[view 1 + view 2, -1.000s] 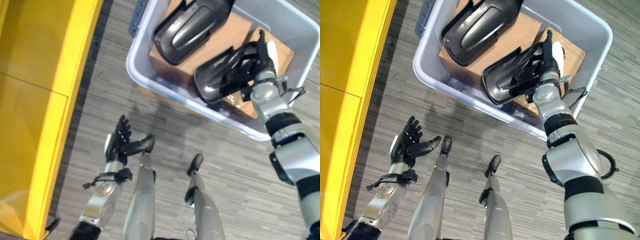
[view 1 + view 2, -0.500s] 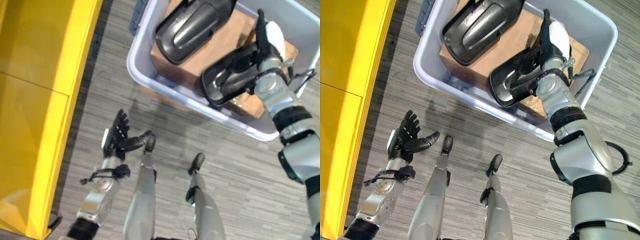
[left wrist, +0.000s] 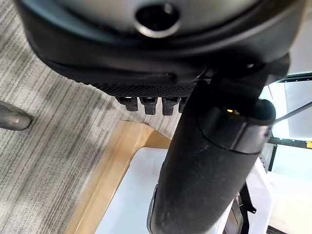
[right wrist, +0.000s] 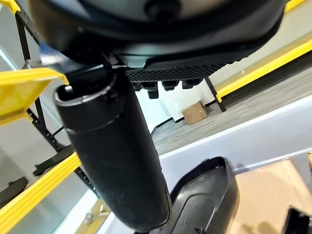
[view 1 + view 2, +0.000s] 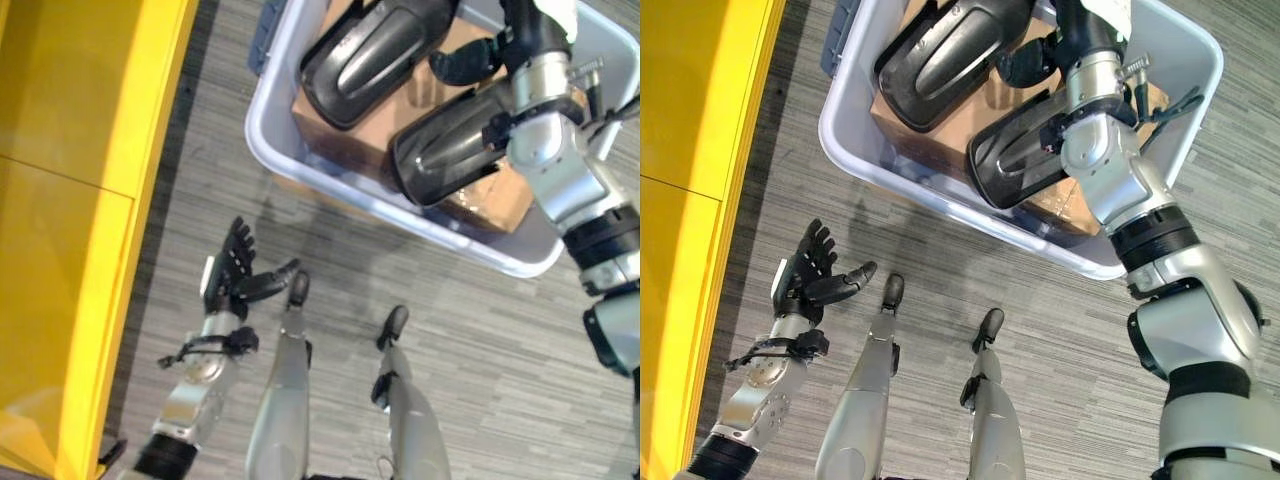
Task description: Move parts from the plastic box to the shelf.
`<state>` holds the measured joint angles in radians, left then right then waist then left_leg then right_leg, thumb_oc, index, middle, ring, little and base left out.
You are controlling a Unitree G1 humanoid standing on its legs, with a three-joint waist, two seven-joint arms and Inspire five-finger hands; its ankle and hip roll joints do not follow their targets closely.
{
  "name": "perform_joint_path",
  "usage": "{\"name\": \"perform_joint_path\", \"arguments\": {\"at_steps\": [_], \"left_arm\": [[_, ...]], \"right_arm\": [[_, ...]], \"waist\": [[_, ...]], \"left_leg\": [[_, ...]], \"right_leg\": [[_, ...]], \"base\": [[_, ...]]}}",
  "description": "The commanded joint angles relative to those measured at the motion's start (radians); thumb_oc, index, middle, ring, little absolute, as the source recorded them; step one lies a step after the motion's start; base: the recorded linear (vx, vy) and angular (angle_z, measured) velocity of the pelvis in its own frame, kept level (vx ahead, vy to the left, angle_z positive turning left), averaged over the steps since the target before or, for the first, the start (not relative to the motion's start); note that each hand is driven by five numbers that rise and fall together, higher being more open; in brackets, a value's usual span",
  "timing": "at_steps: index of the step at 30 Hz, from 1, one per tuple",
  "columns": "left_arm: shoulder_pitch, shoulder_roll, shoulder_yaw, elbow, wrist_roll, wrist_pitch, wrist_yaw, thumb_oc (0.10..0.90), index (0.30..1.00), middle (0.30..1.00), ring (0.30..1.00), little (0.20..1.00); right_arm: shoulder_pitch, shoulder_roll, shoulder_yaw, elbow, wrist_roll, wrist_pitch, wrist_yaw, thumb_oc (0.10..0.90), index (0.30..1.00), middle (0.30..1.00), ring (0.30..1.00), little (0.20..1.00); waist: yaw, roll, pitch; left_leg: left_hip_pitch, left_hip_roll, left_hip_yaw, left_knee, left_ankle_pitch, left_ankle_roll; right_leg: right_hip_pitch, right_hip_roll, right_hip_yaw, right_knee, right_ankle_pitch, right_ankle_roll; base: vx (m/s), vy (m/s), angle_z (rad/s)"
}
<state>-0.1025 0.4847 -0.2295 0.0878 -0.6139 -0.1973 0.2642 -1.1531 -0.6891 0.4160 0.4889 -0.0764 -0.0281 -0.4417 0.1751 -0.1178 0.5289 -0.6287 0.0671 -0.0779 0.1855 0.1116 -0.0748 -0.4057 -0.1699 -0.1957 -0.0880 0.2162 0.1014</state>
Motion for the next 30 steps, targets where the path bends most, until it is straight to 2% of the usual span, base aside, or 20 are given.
{"name": "perform_joint_path", "arguments": {"at_steps": [1,6,11,12,20,30], "left_arm": [[0.037,-0.007,0.038,-0.077,0.052,-0.052,0.016,0.900,1.000,1.000,1.000,1.000],[0.059,-0.016,0.041,-0.084,0.052,-0.039,0.024,0.900,1.000,1.000,1.000,1.000],[0.073,-0.028,0.035,-0.086,0.065,-0.027,0.039,0.900,1.000,1.000,1.000,1.000],[0.079,-0.031,0.029,-0.085,0.077,-0.021,0.041,0.900,1.000,1.000,1.000,1.000],[0.087,-0.037,-0.001,-0.082,0.090,-0.011,0.054,0.900,1.000,1.000,1.000,1.000],[0.079,-0.043,-0.032,-0.070,0.093,-0.005,0.064,0.900,1.000,1.000,1.000,1.000]], "right_arm": [[0.013,-0.012,-0.081,-0.092,0.010,-0.058,-0.108,0.900,1.000,1.000,1.000,1.000],[0.199,0.105,-0.230,-0.226,0.035,-0.082,-0.154,0.900,1.000,1.000,1.000,1.000],[0.339,0.225,-0.309,-0.316,0.053,-0.112,-0.208,0.900,1.000,1.000,1.000,1.000],[0.393,0.276,-0.329,-0.347,0.072,-0.130,-0.225,0.900,1.000,1.000,1.000,1.000],[0.467,0.420,-0.364,-0.366,0.167,-0.185,-0.297,0.900,1.000,1.000,1.000,1.000],[0.433,0.497,-0.358,-0.333,0.281,-0.243,-0.335,0.900,1.000,1.000,1.000,1.000]], "waist": [[-0.050,-0.003,-0.061],[-0.065,-0.007,-0.072],[-0.078,0.001,-0.080],[-0.082,0.006,-0.082],[-0.091,0.031,-0.084],[-0.094,0.059,-0.073]], "left_leg": [[0.081,-0.012,0.017,-0.038,-0.062,0.041],[0.095,-0.009,0.025,-0.041,-0.064,0.042],[0.105,-0.007,0.036,-0.049,-0.058,0.042],[0.109,-0.007,0.039,-0.051,-0.057,0.043],[0.109,-0.008,0.053,-0.038,-0.060,0.047],[0.111,-0.010,0.067,-0.033,-0.061,0.045]], "right_leg": [[0.083,-0.025,0.084,0.067,-0.121,0.049],[0.088,-0.025,0.090,0.067,-0.120,0.050],[0.086,-0.025,0.097,0.065,-0.115,0.053],[0.085,-0.025,0.100,0.065,-0.115,0.053],[0.078,-0.030,0.112,0.072,-0.117,0.053],[0.066,-0.031,0.126,0.084,-0.119,0.048]], "base": [[-0.01,-0.017,-0.04],[-0.01,-0.006,-0.12],[-0.01,0.003,-0.09],[-0.01,-0.003,-0.09],[0.00,0.002,-0.02],[0.00,0.003,-0.04]]}}
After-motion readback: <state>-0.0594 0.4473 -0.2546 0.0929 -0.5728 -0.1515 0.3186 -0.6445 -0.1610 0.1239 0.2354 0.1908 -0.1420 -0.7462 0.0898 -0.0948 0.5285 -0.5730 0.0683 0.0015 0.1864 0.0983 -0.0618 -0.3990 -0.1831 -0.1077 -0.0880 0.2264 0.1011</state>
